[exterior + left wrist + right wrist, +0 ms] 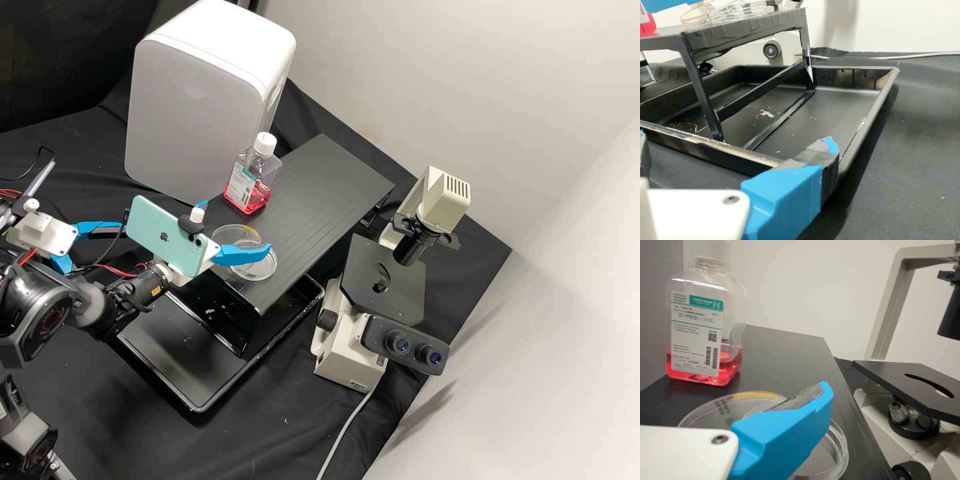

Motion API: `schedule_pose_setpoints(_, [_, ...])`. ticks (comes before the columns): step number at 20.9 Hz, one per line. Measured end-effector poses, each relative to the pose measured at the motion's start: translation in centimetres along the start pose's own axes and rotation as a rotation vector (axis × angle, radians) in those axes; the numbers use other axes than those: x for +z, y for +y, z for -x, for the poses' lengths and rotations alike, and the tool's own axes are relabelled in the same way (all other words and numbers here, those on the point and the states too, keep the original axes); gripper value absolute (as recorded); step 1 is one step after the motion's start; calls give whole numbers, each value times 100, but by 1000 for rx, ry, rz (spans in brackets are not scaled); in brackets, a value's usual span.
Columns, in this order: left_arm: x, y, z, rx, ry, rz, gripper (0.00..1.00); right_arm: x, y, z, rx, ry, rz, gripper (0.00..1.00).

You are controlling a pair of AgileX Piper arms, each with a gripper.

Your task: Place the lid on the petri dish

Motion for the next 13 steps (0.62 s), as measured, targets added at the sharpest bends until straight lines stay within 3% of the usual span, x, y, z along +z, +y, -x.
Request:
schedule_pose_setpoints(6, [-5,6,-11,3,0,-1,100,10,-2,0,-2,-11,-4,100])
schedule_pose_setpoints(13, [-5,6,-11,3,0,-1,100,42,-63,-5,-46,-39,-3,100])
